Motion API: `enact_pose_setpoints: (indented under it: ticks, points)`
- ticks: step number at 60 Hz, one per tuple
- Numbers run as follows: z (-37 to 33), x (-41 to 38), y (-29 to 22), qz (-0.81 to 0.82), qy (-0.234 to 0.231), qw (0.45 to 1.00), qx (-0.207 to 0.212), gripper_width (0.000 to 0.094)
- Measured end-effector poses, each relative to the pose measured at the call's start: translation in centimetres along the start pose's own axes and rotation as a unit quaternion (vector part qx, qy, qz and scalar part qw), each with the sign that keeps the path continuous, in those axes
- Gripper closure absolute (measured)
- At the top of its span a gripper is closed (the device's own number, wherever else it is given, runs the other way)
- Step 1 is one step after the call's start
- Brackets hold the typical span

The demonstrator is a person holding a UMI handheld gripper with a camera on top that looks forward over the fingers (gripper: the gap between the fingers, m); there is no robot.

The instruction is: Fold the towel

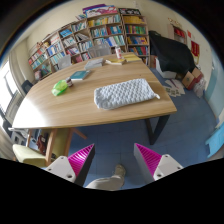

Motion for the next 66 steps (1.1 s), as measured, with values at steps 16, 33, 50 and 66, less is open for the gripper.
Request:
enact_pose_setpoints:
  ticks: [16,33,50,66]
  points:
    - [6.2,-3.4,-4.1,-0.070,-0.014,0.997,-0.002,0.0108]
    - [23.1,-5.6,-14.1,-0.145,-0.031,0.989,-0.006,0.0119]
    - [33.9,-2.6,-16.5,-0.217,0.019,0.975,-0.042,0.0199]
    - [35.5,-0.7,-14.9,-0.276,0.041,0.959,-0.039,0.0816]
Point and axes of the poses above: the point between the fingertips, and its own axes, seen from behind it with the camera up: x to the right, y down, z forward, the way the camera looks, the point moved 9 cm from there along -z, backward, against the way the camera looks, and after that the axes turned 11 degrees about -y, right-handed, at the moved point
